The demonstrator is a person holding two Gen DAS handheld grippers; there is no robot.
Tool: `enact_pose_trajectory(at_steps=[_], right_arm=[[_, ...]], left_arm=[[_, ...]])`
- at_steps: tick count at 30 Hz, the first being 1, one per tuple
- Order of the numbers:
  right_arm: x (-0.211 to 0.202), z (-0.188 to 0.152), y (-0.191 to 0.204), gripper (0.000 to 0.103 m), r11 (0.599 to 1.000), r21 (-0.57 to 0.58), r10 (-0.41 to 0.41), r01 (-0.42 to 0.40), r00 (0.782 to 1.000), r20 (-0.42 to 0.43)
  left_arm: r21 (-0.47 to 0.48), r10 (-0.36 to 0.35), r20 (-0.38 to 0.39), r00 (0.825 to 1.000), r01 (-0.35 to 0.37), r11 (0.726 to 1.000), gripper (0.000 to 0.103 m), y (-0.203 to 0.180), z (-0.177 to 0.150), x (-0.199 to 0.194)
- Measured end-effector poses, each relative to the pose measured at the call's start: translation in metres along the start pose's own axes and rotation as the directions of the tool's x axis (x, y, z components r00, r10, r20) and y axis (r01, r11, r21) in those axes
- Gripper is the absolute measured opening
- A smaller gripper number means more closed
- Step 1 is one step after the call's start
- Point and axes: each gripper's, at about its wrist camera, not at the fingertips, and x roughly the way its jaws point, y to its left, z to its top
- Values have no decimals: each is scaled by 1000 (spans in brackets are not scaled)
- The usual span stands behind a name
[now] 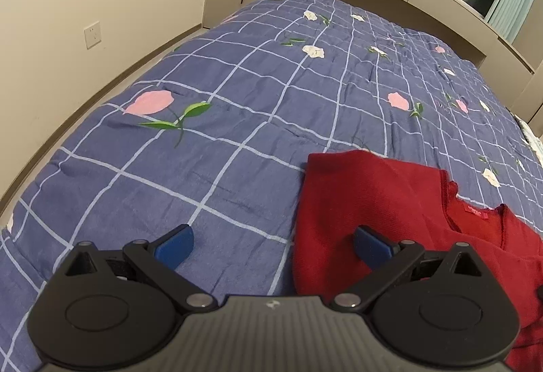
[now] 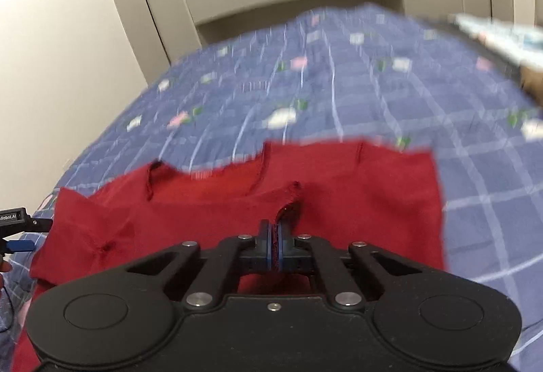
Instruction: Fold small clothes
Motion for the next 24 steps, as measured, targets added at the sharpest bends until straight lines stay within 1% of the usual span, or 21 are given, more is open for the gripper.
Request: enact_pose_trajectory(at_steps=[2, 5, 6, 8, 10, 12, 14, 16, 17, 18, 19, 21, 24], right_arm=[[-15, 5, -5, 2, 1000, 12, -24, 23, 998, 55], [-26, 6, -17, 2, 997, 23, -79, 77, 993, 82], [-25, 5, -22, 2, 996, 25, -88, 86, 993, 74], [-17, 1, -29, 3, 995, 42, -87, 85, 996, 28], [-10, -6, -30, 5, 995, 21, -102, 102, 995, 1], [-5, -13, -28, 9, 991, -5, -131, 131, 991, -9], [-6, -17, -30, 13, 990, 0, -141, 141, 990, -4], [-10, -17, -31, 25, 988, -1, -156, 156, 988, 13], [-11, -16, -30, 30, 986, -8, -166, 167, 986, 28], [-13, -14, -28, 39, 985, -20, -172, 173, 984, 44], [-13, -12, -26, 44, 984, -33, -171, 174, 983, 58], [-9, -7, -20, 48, 986, -54, -152, 155, 986, 65], [7, -2, -5, 54, 986, -116, -116, 120, 992, 43]], left_arm=[[8, -10, 19, 1000, 10, 1000, 102, -3, 1, -5], [30, -14, 35, 999, 13, 999, 102, -10, 3, -7], [38, -12, 37, 999, 10, 999, 102, -12, 3, -5], [56, 8, 26, 1000, -9, 998, 102, -18, 4, 2], [72, 37, 8, 999, -37, 997, 102, -23, 3, 12], [83, 54, 1, 999, -54, 995, 102, -25, 1, 18], [104, 64, 3, 998, -64, 993, 102, -27, 0, 20], [113, 63, 10, 998, -63, 992, 102, -27, 1, 16], [106, 51, 21, 998, -53, 993, 102, -26, 3, 13], [100, 34, 38, 999, -38, 994, 102, -26, 5, 10], [97, 17, 56, 998, -23, 995, 102, -28, 7, 7], [107, 7, 75, 997, -15, 994, 102, -36, 12, 8], [138, 19, 67, 998, -28, 990, 102, -51, 14, 21]])
